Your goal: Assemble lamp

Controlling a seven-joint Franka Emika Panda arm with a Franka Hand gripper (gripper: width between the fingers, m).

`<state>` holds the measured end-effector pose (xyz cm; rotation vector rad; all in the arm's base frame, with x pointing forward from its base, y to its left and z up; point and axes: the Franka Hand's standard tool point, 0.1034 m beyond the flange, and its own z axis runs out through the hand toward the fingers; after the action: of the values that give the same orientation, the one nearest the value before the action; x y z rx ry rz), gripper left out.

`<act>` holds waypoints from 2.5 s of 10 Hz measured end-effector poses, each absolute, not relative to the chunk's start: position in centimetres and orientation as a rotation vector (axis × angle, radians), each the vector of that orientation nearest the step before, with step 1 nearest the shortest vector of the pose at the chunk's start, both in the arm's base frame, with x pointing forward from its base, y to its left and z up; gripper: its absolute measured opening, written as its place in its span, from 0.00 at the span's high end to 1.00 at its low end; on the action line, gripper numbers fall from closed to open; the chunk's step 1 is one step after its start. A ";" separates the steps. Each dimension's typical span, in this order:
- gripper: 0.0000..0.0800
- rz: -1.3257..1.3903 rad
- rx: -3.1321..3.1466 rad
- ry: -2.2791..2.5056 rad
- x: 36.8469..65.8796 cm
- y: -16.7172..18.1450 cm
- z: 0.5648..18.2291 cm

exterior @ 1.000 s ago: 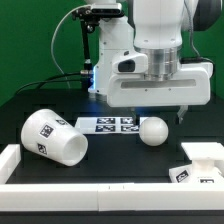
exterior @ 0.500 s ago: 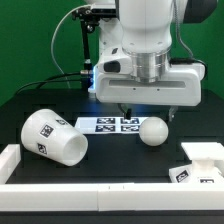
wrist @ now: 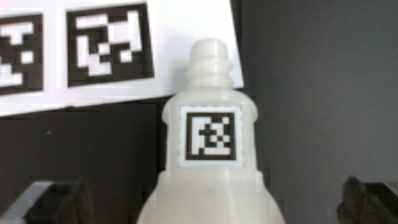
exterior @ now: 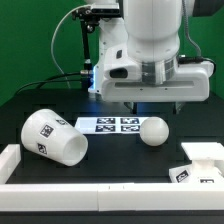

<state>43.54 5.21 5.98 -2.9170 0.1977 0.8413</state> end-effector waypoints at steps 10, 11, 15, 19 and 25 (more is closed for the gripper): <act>0.13 1.159 -2.785 0.289 43.2 5.3 4.9; 0.13 1.150 -2.787 0.284 43.4 5.2 4.8; 0.13 1.173 -2.759 0.319 43.3 4.7 4.4; 0.13 1.299 -2.655 0.409 44.8 4.3 4.1; 0.13 1.378 -2.605 0.486 44.7 4.1 3.6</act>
Offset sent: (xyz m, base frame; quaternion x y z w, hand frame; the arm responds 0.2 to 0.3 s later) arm 0.0000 0.0000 0.0000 0.0000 0.0000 0.0000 1.0000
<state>44.67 4.09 3.63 -2.6049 0.4860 1.3780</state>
